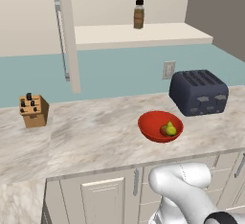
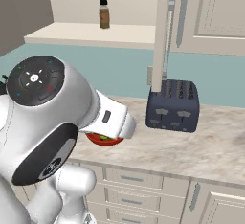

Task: Open the cabinet. Pick the pear and mango from the cabinet and place them into the bowl. Then close the cabinet.

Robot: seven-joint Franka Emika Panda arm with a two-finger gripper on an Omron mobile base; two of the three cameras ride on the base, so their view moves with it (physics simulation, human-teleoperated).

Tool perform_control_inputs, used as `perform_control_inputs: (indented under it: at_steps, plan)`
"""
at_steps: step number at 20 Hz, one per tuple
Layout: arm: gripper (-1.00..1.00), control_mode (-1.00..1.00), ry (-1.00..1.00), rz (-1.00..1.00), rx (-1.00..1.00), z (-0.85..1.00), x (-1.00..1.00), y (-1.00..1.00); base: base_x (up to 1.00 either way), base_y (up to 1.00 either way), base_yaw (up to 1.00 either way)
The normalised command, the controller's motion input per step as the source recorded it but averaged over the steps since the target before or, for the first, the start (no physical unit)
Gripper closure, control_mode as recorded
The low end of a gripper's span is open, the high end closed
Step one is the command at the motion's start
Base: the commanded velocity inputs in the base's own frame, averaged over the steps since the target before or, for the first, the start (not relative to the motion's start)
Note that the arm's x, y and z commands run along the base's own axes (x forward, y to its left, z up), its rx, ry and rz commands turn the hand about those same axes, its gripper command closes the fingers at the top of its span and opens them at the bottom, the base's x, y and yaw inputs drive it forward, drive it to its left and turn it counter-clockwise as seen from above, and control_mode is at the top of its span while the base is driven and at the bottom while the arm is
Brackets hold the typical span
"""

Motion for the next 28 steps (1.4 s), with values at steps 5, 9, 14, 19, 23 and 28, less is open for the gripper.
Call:
perform_control_inputs:
  at_steps: [5,9,14,19,23,28]
  plan:
    - [-1.00,-1.00,0.00,0.03,0.15,0.00,0.00,-0.26,0.00,0.00,0.00]
    - [-1.00,-1.00,0.00,0.03,0.15,0.00,0.05,-0.35,0.00,0.00,0.00]
    - [-1.00,-1.00,0.00,0.04,0.15,0.00,0.04,-0.41,0.00,0.00,0.00]
    - [-1.00,-1.00,0.00,0.04,0.14,0.00,0.10,-0.36,0.00,0.00,0.00]
    - [-1.00,-1.00,0.00,0.06,0.12,0.00,0.33,-0.30,0.00,0.00,0.00]
    - [-1.00,-1.00,-0.10,0.14,0.07,0.00,0.38,-0.17,0.00,0.00,0.00]
